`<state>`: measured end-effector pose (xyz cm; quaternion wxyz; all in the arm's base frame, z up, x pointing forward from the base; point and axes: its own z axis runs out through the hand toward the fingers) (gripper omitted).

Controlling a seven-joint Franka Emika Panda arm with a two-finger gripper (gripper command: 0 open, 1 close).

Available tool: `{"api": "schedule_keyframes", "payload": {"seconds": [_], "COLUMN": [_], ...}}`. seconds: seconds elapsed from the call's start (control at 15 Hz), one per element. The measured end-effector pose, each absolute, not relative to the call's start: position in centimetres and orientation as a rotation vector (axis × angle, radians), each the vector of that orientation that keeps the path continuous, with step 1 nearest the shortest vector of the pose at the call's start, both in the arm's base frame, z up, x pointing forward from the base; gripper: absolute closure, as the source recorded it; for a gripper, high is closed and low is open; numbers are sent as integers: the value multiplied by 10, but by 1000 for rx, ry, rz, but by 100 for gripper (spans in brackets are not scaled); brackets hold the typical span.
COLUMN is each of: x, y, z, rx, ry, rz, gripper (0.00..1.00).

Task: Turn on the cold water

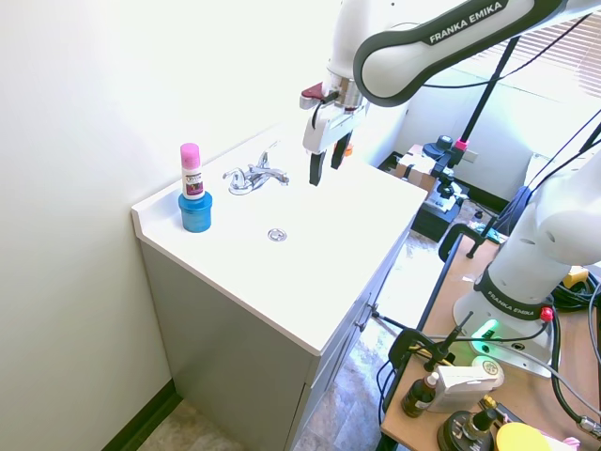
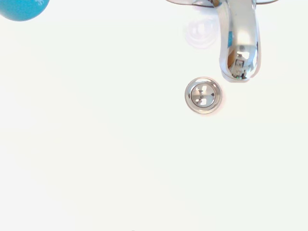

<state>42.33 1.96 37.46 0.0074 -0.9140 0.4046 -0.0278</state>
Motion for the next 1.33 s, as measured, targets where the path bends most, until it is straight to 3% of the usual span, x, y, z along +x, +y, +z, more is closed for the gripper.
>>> {"api": "schedule_keyframes", "payload": {"seconds": [0.27, 0.87, 1.33], "x": [441, 559, 600], "y": [-7, -94, -118], "z": [375, 350, 327], "rx": [-2801, -2678, -2707], "ry": [1361, 1574, 1614], "rz": [-187, -586, -641], "gripper": [0, 0, 0]}}
